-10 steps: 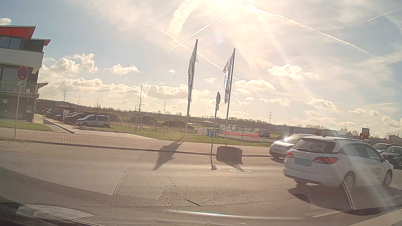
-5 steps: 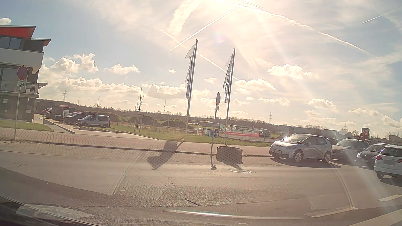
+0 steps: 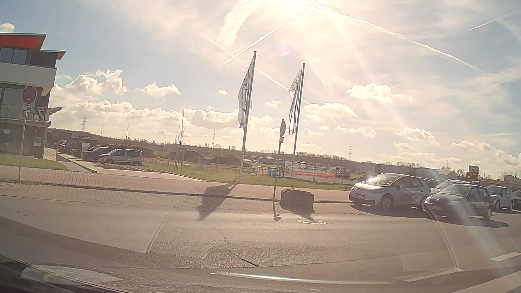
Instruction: Follow the waypoints while adhering to traffic rules and regulations
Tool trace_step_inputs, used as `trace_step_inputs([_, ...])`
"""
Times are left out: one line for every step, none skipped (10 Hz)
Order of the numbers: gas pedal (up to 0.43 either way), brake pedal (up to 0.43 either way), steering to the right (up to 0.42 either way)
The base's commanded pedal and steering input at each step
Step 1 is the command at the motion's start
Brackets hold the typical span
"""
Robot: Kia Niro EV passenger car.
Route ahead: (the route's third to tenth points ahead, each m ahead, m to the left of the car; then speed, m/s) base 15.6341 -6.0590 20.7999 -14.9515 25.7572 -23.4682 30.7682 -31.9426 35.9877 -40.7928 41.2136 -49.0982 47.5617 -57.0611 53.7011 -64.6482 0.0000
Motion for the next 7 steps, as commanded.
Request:
trace_step_inputs([0.000, 0.232, 0.185])
trace_step_inputs([0.000, 0.232, 0.185])
trace_step_inputs([0.000, 0.238, 0.185])
trace_step_inputs([0.000, 0.226, 0.185])
trace_step_inputs([0.000, 0.213, 0.184])
trace_step_inputs([0.000, 0.207, 0.184])
trace_step_inputs([0.000, 0.201, 0.184])
